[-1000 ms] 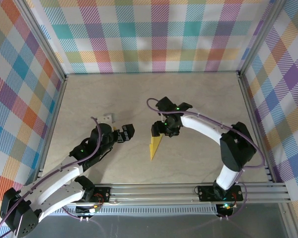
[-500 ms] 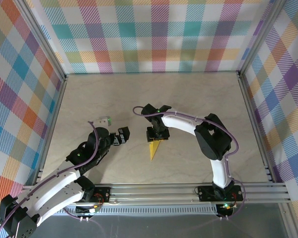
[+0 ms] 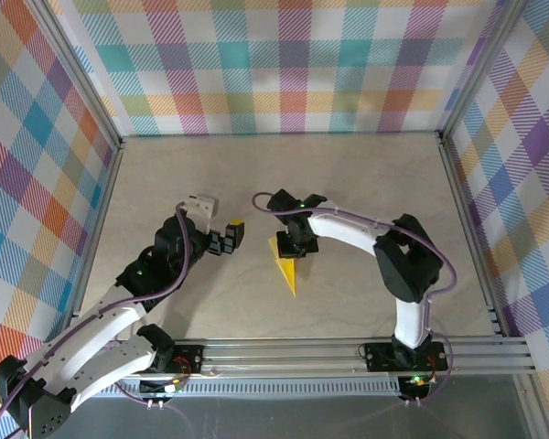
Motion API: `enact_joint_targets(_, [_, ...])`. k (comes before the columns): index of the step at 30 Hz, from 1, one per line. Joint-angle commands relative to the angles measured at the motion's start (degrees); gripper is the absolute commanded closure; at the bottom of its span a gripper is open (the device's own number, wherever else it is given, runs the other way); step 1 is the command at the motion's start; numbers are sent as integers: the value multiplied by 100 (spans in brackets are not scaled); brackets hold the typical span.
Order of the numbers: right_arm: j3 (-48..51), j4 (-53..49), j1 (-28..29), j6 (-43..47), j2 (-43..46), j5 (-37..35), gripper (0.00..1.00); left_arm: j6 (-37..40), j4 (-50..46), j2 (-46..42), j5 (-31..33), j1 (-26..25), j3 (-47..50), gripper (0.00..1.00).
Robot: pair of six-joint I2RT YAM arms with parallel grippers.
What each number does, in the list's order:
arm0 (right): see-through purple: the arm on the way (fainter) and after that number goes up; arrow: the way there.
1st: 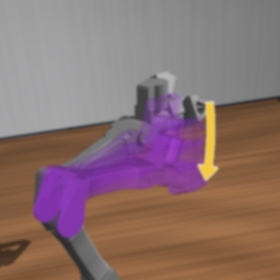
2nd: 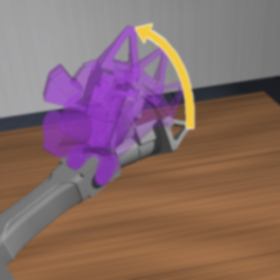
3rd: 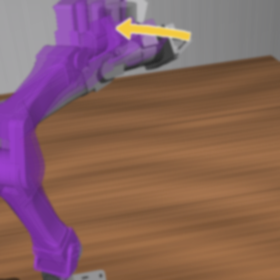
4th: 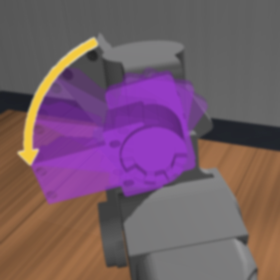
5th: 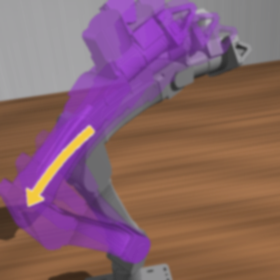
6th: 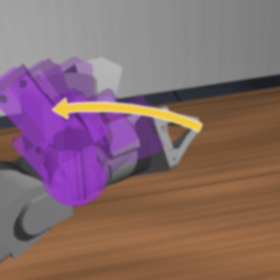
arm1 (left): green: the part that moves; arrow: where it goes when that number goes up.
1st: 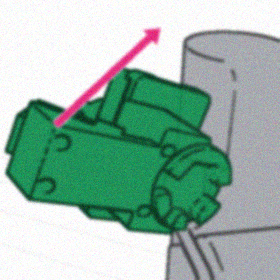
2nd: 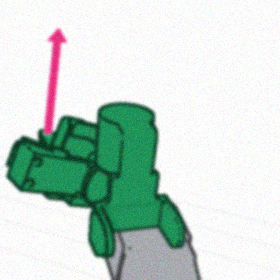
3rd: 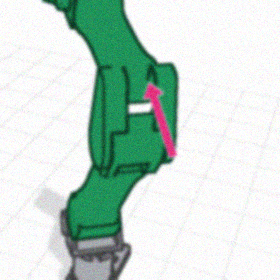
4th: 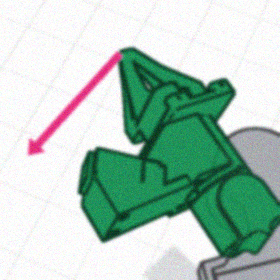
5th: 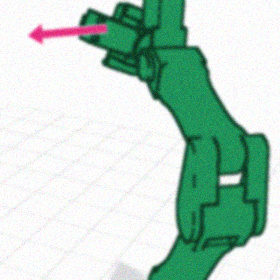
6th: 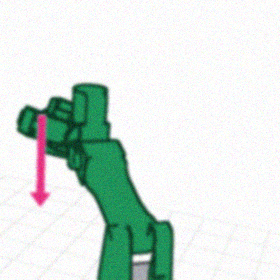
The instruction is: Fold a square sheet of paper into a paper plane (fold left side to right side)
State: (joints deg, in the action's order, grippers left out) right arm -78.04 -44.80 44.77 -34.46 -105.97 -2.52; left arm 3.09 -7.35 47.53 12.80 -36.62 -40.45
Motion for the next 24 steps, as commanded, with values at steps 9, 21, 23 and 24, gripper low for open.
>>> enact_joint_targets(9, [1494, 2321, -1160, 271, 1536, 2230, 100, 1885, 1271, 259, -1241, 51, 947, 0])
enact_joint_targets(21, [1895, 4191, -1531, 150, 681, 3343, 100, 2055, 1992, 38, -1311, 48, 1608, 0])
enact_joint_targets(23, [1887, 4354, -1552, 142, 459, 3357, 100, 2096, 2001, -1, -1306, 52, 1620, 0])
enact_joint_targets(24, [1898, 4419, -1561, 141, 375, 3343, 100, 2107, 2001, -18, -1302, 50, 1628, 0])
